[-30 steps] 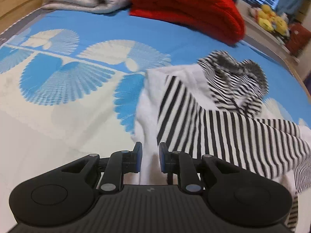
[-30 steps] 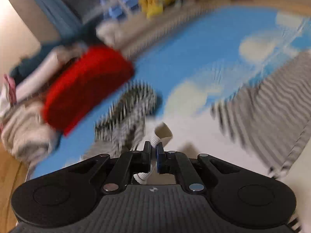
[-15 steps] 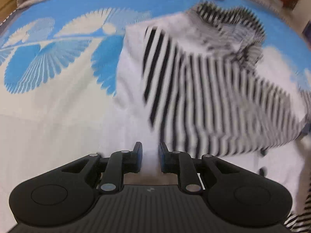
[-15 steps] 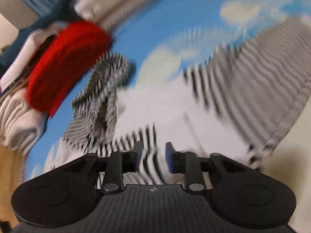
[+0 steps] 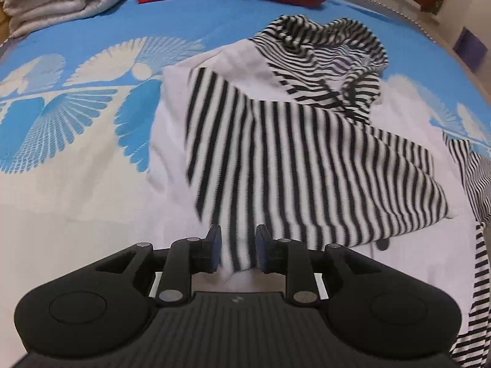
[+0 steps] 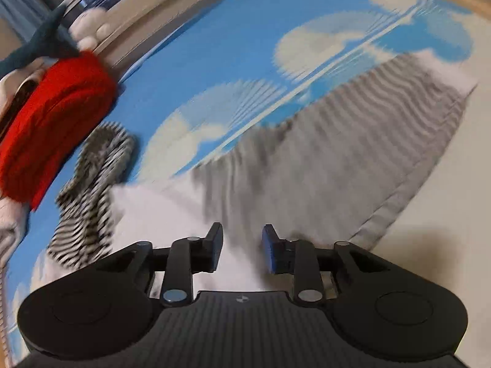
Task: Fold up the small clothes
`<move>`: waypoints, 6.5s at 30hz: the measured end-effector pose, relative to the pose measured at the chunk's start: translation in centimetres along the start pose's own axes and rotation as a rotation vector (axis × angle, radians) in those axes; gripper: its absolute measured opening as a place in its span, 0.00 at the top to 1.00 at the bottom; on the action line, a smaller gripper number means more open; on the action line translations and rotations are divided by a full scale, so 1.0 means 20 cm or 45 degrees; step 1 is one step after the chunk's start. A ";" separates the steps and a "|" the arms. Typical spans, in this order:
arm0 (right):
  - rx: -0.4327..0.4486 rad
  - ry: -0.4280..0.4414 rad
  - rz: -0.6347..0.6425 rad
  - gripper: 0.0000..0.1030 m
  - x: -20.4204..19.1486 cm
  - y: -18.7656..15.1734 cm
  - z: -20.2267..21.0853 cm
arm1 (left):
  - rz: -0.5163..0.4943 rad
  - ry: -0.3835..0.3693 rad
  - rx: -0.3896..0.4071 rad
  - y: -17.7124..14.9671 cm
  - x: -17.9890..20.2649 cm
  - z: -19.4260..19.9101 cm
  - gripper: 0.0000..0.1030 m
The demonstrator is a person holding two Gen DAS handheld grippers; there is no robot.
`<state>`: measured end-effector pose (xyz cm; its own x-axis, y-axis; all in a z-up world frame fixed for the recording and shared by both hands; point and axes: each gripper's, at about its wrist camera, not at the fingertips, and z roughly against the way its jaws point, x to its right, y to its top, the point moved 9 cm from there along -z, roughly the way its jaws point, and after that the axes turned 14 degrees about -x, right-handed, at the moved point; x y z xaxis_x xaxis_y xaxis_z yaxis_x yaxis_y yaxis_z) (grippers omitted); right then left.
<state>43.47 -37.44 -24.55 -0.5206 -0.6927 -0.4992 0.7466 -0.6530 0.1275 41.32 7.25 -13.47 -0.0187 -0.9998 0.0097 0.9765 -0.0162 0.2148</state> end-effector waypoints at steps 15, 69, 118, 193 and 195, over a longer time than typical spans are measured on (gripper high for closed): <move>0.146 -0.207 -0.484 0.62 1.05 0.37 0.05 | -0.014 -0.006 0.024 0.01 0.06 -0.01 0.74; -0.369 0.127 -0.131 0.67 -0.25 -0.44 -0.27 | 0.627 -0.361 -0.051 0.09 -0.29 -0.11 0.63; -0.374 0.027 0.126 0.38 -0.38 -0.51 -0.26 | 0.362 0.025 -0.068 -0.03 -0.10 -0.06 0.68; 0.044 -0.212 0.533 0.63 -0.28 -0.11 0.12 | 0.248 -0.044 0.136 2.00 0.31 -0.47 0.66; 0.043 -0.221 0.541 0.63 -0.29 -0.11 0.10 | 0.273 -0.065 0.068 2.03 0.31 -0.59 0.65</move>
<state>43.95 -32.57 -20.28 -0.2347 -0.9404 -0.2462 0.8965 -0.3073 0.3191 83.43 0.16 -16.17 0.1762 -0.9782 0.1096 0.9466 0.1989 0.2539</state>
